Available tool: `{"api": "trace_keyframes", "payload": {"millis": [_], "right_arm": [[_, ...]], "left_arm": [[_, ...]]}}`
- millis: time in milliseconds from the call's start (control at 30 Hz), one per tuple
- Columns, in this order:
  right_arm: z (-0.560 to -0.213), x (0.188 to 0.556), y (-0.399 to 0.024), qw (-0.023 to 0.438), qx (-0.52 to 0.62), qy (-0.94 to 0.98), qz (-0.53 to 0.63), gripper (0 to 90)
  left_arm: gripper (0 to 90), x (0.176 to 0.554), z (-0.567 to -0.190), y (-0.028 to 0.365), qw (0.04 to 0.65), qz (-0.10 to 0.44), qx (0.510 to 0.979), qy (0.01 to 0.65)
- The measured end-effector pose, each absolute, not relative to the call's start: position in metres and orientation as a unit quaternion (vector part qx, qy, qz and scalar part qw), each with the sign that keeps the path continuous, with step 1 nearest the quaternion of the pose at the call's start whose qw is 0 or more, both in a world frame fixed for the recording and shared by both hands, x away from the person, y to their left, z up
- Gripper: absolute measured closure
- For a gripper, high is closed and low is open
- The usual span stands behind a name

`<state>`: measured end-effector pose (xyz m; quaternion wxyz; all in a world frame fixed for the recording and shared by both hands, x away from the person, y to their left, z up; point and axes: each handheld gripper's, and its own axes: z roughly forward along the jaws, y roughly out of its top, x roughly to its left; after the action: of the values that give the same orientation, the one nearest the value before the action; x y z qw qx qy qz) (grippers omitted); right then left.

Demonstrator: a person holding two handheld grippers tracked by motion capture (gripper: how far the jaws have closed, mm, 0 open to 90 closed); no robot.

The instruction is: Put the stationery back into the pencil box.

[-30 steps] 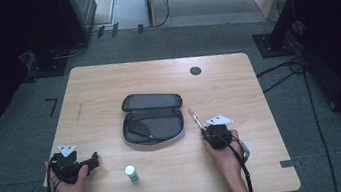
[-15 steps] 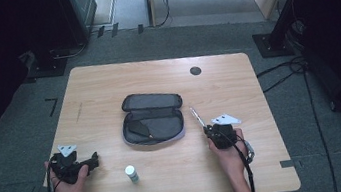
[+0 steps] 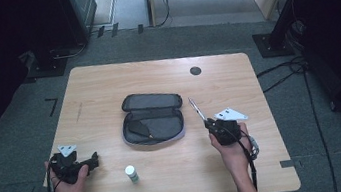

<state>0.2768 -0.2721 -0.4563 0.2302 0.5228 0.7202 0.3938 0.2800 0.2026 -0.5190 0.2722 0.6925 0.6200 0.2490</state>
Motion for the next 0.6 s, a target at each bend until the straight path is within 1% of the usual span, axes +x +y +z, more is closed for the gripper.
{"api": "trace_keyframes", "payload": {"millis": [300,600], "right_arm": [[-0.438,0.278,-0.259,0.233,0.496,0.73,0.408,81.4],[-0.434,0.288,-0.241,0.217,0.472,0.743,0.422,81.4]], "left_arm": [[0.0,0.28,-0.519,0.203,0.272,0.249,0.692,0.62],[0.0,0.28,-0.519,0.203,0.272,0.249,0.693,0.62]]}}
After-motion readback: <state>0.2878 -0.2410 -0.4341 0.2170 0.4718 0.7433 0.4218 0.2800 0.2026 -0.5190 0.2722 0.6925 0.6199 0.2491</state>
